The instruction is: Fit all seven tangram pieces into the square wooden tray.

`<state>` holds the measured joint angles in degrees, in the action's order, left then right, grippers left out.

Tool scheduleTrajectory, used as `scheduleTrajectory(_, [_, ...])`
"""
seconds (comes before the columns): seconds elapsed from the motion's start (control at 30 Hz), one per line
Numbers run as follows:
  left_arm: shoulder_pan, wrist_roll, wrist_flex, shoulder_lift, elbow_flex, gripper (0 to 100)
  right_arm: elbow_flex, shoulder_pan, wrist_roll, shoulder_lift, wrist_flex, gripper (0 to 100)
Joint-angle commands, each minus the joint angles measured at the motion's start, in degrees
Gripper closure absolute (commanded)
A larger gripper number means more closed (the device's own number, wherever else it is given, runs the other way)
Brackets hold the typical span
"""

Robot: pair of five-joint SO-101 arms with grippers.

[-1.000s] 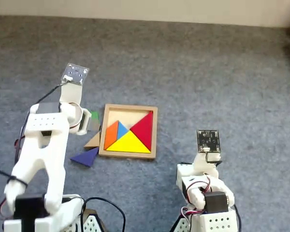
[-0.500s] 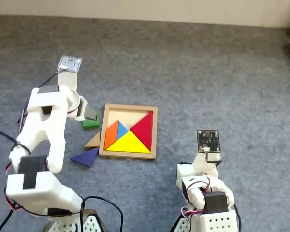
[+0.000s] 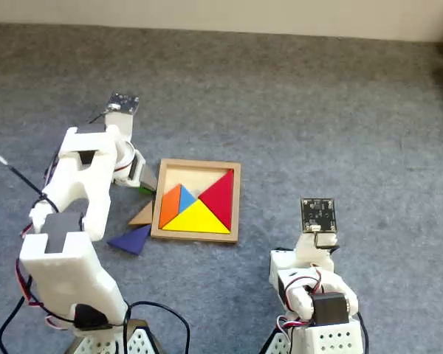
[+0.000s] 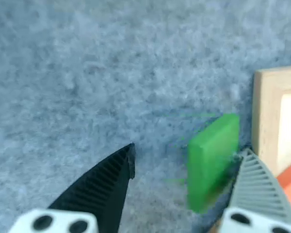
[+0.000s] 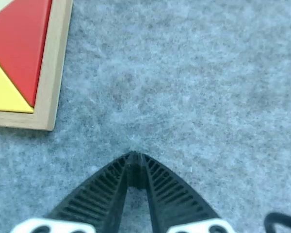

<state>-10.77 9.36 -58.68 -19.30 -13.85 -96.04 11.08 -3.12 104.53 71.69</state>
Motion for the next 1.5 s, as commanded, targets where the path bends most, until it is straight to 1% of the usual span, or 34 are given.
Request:
scheduleTrajectory(0.0, [0.6, -1.0, -0.6, -0.7, 4.3, 69, -8.1, -0.2, 0.6, 1.1, 0.3, 98.6])
scheduleTrajectory(0.07, [0.4, -2.6, -0.6, -0.8, 4.5, 69, -8.1, -0.2, 0.6, 1.1, 0.3, 98.6])
scheduleTrajectory(0.17, [0.4, -3.2, -0.6, -0.8, 4.5, 70, -8.1, -0.2, 0.6, 1.1, 0.3, 98.6])
scheduleTrajectory(0.3, [0.8, -2.8, -0.6, -0.8, 4.7, 79, -8.1, -0.2, 0.6, 1.1, 0.3, 98.6])
scheduleTrajectory(0.4, [1.4, -2.5, -0.4, -0.8, 4.9, 81, -8.1, -0.2, 0.6, 1.1, 0.3, 98.6])
scheduleTrajectory(0.5, [2.1, 2.4, -0.6, -0.8, 4.9, 82, -8.1, -0.2, 0.6, 1.1, 0.3, 98.6])
scheduleTrajectory(0.63, [2.9, 4.8, -1.1, -0.3, 4.9, 82, -8.1, -0.2, 0.6, 1.1, 0.3, 98.6])
scheduleTrajectory(0.83, [3.0, 9.0, -10.2, 3.4, 11.4, 87, -8.1, -0.2, 0.6, 1.1, 0.3, 98.6])
scheduleTrajectory(1.0, [3.4, 12.2, -11.0, 7.1, 13.1, 87, -8.1, -0.2, 0.6, 1.1, 0.3, 98.6])
scheduleTrajectory(1.13, [6.0, 14.3, -11.2, 8.7, 12.8, 87, -8.1, -0.2, 0.6, 1.1, 0.3, 98.6])
scheduleTrajectory(1.47, [17.4, 14.3, -10.7, 8.7, 12.7, 87, -8.1, -0.2, 0.6, 1.1, 0.3, 98.6])
